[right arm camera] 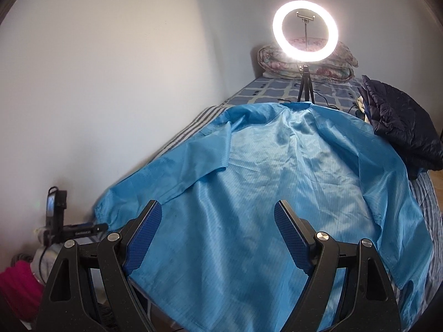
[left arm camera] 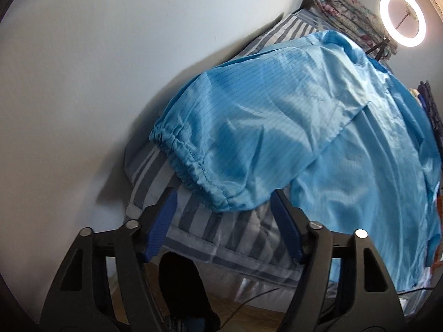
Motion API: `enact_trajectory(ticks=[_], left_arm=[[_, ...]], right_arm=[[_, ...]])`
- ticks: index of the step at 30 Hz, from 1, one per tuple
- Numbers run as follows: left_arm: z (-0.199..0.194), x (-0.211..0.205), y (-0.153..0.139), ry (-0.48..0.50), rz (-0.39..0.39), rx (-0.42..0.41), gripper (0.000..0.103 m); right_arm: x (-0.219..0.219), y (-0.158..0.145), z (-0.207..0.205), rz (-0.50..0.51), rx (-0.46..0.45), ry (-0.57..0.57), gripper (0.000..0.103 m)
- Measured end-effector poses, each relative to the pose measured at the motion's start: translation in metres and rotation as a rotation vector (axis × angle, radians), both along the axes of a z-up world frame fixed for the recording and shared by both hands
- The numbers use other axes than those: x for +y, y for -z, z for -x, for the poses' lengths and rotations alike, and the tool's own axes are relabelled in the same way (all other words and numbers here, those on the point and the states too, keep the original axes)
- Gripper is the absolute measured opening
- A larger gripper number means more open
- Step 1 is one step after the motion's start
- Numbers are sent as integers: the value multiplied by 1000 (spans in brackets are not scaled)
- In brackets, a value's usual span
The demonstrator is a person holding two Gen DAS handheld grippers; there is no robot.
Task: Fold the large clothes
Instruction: 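Reach the left gripper to the elastic sleeve cuff and close on it, then close the right gripper on the coat side edge while the left gripper holds the cuff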
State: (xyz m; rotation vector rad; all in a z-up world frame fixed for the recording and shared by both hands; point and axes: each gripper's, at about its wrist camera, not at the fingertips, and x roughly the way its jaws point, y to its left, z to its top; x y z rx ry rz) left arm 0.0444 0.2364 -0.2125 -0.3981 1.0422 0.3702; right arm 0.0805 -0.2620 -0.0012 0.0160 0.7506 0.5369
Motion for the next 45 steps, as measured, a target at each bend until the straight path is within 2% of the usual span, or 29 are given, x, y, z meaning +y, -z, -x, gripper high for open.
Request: enact_trajectory(ticks=[3, 5, 8, 12, 14, 19, 24, 27, 30, 33, 39, 45], left_arm=[[-12, -3, 7, 20, -84, 36, 39], [-20, -9, 9, 52, -158, 39, 2], [-23, -21, -5, 101, -207, -30, 2], [-27, -40, -35, 163, -308, -127, 2], [-28, -49, -53, 206, -322, -180, 2], [-21, -66, -84, 303, -316, -269, 2], [-12, -106, -95, 472, -384, -315, 2], [-9, -123, -97, 540, -399, -336, 2], [2, -138, -92, 588, -394, -348, 2], [11, -151, -87, 635, -411, -349, 2], [12, -160, -75, 701, -411, -335, 2], [15, -163, -75, 735, -419, -345, 2]], right_arm=[[2, -1, 2, -6, 0, -15, 83], [3, -3, 4, -11, -6, -24, 83], [5, -3, 5, -7, -9, -41, 83], [3, 3, 1, 2, 15, -38, 83], [-1, 8, -4, -4, 42, -23, 82], [-6, 18, -19, -36, 125, -8, 63], [13, 20, -47, -34, 168, -69, 62], [45, 14, -80, -8, 170, -166, 62], [86, 17, -121, -39, 253, -237, 62], [138, 26, -153, 5, 286, -296, 62], [228, 64, -195, 33, 425, -355, 62], [296, 100, -218, 105, 492, -383, 62]])
